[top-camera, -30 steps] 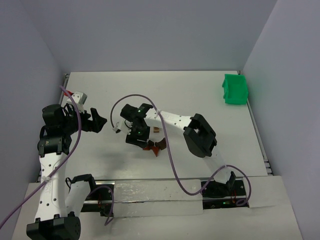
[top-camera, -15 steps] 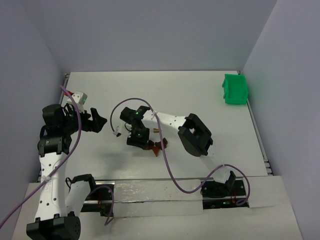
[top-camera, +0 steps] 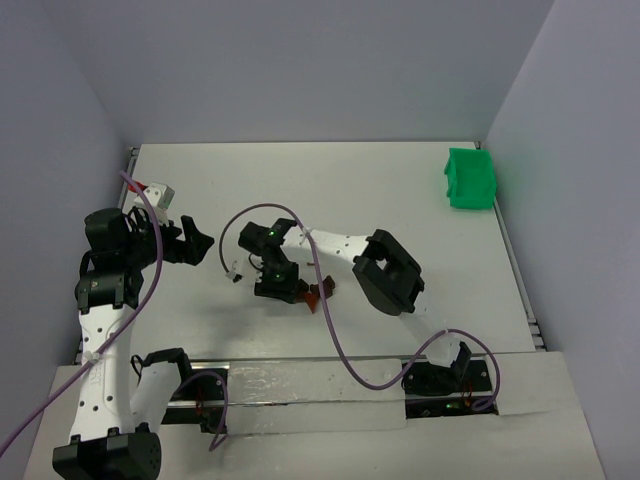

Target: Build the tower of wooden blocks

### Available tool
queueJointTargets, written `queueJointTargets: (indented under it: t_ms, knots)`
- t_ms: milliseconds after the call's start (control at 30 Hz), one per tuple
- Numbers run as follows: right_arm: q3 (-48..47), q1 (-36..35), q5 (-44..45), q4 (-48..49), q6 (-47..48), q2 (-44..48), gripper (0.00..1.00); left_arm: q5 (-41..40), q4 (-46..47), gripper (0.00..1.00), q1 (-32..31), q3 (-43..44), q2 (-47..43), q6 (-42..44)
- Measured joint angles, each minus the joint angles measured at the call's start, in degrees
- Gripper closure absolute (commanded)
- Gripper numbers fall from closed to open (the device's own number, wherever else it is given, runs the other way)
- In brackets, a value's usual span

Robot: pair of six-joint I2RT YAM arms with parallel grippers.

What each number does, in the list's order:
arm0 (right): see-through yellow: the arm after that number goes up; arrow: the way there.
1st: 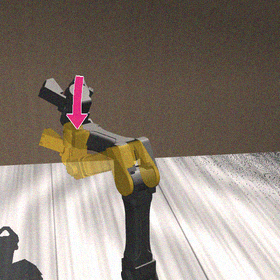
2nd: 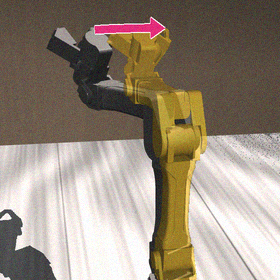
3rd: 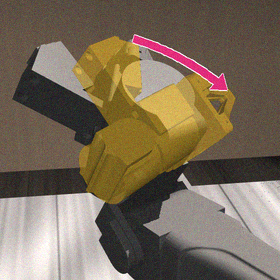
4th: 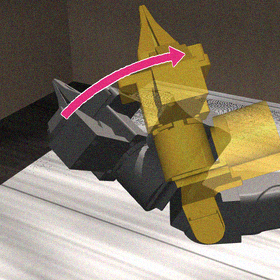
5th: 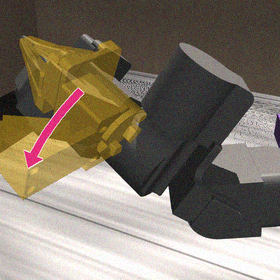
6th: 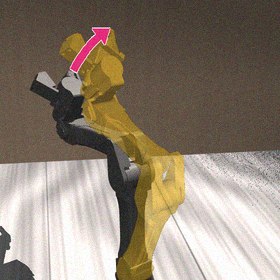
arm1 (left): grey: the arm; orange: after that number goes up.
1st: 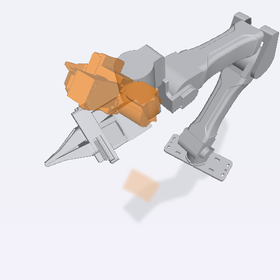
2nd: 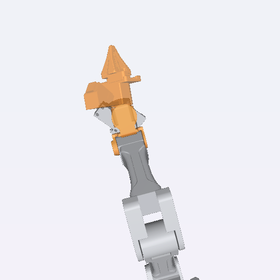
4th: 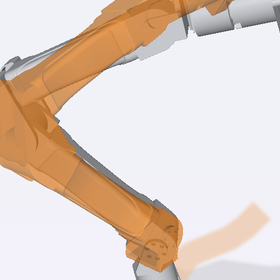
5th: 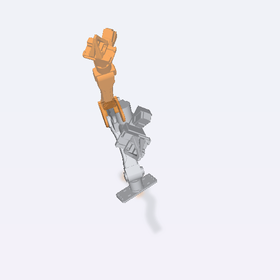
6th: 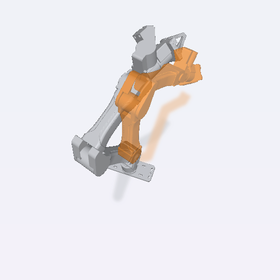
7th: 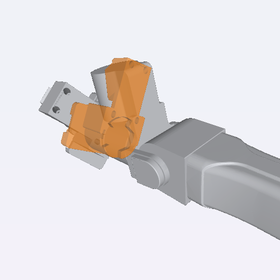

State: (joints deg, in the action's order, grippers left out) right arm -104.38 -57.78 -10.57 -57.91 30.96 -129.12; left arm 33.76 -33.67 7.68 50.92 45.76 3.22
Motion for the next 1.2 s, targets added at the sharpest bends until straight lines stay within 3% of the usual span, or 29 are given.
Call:
queueJointTargets:
  t_ms: [200,500,667,867,1200]
  knots:
    - [0.0,-0.1,0.0,0.0,-0.5,0.0,0.68,0.0,0.0,0.04,0.0,0.0,0.0,0.0]
    - [0.0,-0.1,-0.7,-1.5,-1.5,2.7,0.81,0.0,0.0,0.04,0.0,0.0,0.0,0.0]
    - [-1.8,0.0,-0.6,-4.8,-2.3,6.8,1.0,-0.2,0.0,0.04,0.0,0.0,-0.2,-0.1]
    - [-4.8,1.5,-0.6,-6.9,-9.4,8.0,1.0,-2.5,0.3,0.04,0.4,0.0,-1.2,-1.1]
    - [-9.2,12.3,5.1,-6.2,-36.3,11.1,1.0,-5.2,0.5,0.04,0.4,0.0,-1.4,-1.9]
